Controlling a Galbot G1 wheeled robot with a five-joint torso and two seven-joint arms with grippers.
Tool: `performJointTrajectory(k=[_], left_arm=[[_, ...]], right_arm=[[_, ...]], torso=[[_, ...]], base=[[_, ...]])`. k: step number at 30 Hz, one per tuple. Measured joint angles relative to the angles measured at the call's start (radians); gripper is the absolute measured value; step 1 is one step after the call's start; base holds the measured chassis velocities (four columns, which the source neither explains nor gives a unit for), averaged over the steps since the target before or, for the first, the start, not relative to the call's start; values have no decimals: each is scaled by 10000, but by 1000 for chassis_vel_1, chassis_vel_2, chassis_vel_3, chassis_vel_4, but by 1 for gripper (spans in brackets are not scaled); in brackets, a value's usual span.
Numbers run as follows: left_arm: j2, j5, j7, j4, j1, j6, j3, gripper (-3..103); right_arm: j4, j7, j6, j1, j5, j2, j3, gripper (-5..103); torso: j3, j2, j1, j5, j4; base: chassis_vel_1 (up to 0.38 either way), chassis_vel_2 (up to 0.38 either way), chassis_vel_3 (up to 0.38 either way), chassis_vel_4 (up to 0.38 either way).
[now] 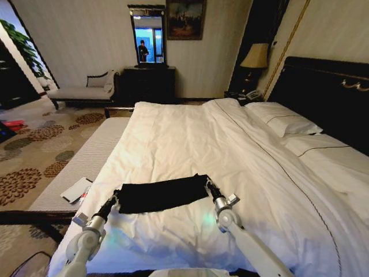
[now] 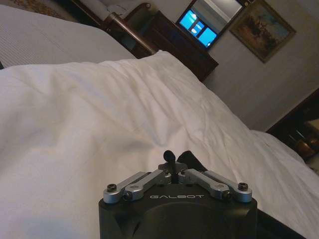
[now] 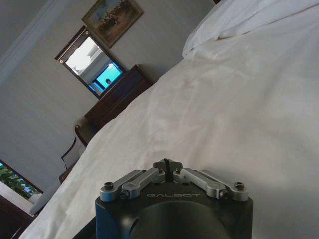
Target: Fold the clothes on the bed.
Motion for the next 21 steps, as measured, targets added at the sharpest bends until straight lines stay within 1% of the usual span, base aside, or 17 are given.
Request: performJointTrajectory(k=[3, 4, 6, 7, 9, 10, 11, 12, 13, 14, 15, 16, 17, 18, 19, 20, 21], left_arm=[[-62, 162, -123, -38, -55, -76, 111, 1], [-98, 294, -191, -122, -67, -150, 148, -1], [-110, 378, -221, -204, -63, -196, 162, -1], [-115, 453, -235, -293, -52, -244, 171, 3], [-115, 464, -239, -308, -49, -251, 171, 3], [-106, 604, -252, -497, 2, -343, 166, 15], [-67, 741, -253, -724, 74, -453, 131, 20], [5, 914, -253, -993, 179, -627, 28, 26], [5, 914, -253, -993, 179, -627, 28, 26], [86, 1161, -253, -1254, 293, -857, -91, 31], [272, 1723, -203, -1721, 549, -1393, -391, 37], [428, 2121, -131, -2125, 771, -1851, -712, 43], [428, 2121, -131, -2125, 771, -1851, -712, 43], [540, 2356, -127, -2431, 873, -2076, -954, 48], [605, 2423, -150, -2622, 883, -2118, -1077, 48], [704, 2438, -275, -2923, 809, -2031, -1228, 54], [768, 2435, -424, -3116, 685, -1830, -1281, 59]], right_arm=[[-113, 4, -7, 78, -211, 87, -40, 2], [-125, 0, -12, 101, -344, 124, -48, 2], [-116, 0, -14, 104, -397, 133, -49, 2], [-85, -1, -19, 104, -455, 139, -50, 2], [-72, -2, -20, 102, -469, 139, -49, 2], [44, -14, -25, 82, -541, 132, -45, 7], [226, -39, -26, 29, -671, 91, -16, 12], [469, -64, -19, -67, -836, -5, 40, 17], [469, -64, -19, -67, -836, -5, 40, 17], [779, -73, -8, -203, -959, -133, 110, 22], [1479, 40, -6, -536, -1071, -427, 290, 22], [2110, 552, -128, -820, -1269, -695, 516, 28], [2110, 552, -128, -820, -1269, -695, 516, 28], [2471, 965, -237, -953, -1401, -859, 703, 33], [2632, 1166, -292, -963, -1424, -931, 808, 39], [2799, 1439, -390, -874, -1433, -1018, 935, 44], [2846, 1553, -451, -736, -1435, -1065, 973, 50]], torso=[[0, 0, 0, 0, 0], [0, 0, 1, 0, 1], [0, 0, 1, 0, 1], [1, 0, 1, 0, 0], [1, -1, 1, 1, -1], [1, -1, 1, 0, -1], [1, -1, 2, 0, 1], [0, -1, 1, 3, 0], [0, -1, 1, 3, 0], [0, -1, 1, 2, 1], [0, 0, 1, -2, -2], [0, 0, 0, 0, -2], [0, 0, 0, 0, -2], [0, 0, 0, 1, -1], [0, 0, 0, 0, 0], [-1, 0, -1, 0, 0], [-1, 0, 0, 2, -2]], base=[[0, 0, 0, 0], [0, 0, 0, 0], [0, 0, 0, 0], [0, 0, 0, 0], [0, 0, 0, 0], [0, 0, 0, 0], [0, 0, 0, 0], [0, 0, 0, 0], [0, 0, 0, 0], [0, 0, 0, 0], [0, 0, 0, 0], [0, 0, 0, 0], [0, 0, 0, 0], [0, 0, 0, 0], [0, 0, 0, 0], [0, 0, 0, 0], [0, 0, 0, 0]])
